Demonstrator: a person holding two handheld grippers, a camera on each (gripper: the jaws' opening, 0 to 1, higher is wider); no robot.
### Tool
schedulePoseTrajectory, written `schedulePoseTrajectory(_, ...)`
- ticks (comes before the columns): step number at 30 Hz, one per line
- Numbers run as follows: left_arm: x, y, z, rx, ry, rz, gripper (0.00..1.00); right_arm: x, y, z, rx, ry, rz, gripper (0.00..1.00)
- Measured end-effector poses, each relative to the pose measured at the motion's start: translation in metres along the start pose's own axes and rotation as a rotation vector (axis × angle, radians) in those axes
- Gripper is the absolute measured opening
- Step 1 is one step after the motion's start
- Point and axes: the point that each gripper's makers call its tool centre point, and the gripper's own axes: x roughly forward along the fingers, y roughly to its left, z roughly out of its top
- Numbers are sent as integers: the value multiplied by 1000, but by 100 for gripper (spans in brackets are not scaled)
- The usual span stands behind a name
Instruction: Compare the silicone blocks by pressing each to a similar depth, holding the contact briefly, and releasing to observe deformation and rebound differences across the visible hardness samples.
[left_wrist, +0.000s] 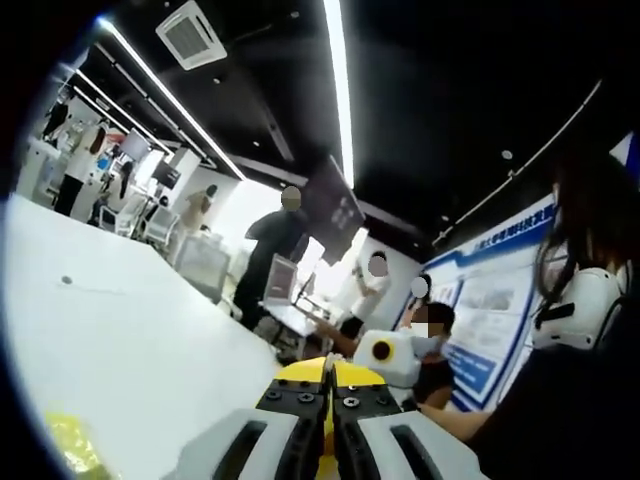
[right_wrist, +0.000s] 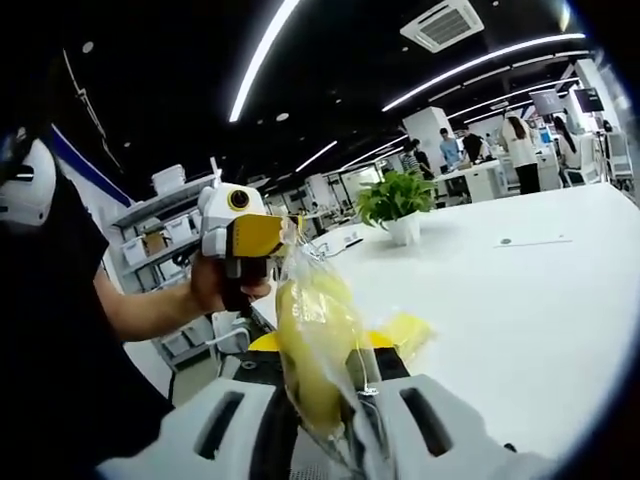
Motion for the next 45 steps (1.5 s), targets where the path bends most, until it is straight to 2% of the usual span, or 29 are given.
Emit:
schedulePoseTrajectory(22, 0, 3, -1, -2, -8, 9, 0, 0, -2, -1, -2, 7, 18, 8)
schedulePoseTrajectory(29, 0, 9, 0, 1, -20, 21, 0, 1, -5, -1, -27, 19, 10, 11)
schedulePoseTrajectory(36, 1, 12, 2, -8, -32, 24, 0, 3, -9, 0, 8, 13, 3, 14)
schedulePoseTrajectory(38, 0, 14, 3, -22, -47, 19, 0, 4, -11, 1, -31, -1, -9, 15)
schedulePoseTrajectory(45, -1, 15, 3, -36, -58, 21, 0, 7, -14, 0, -79, 3, -14, 20)
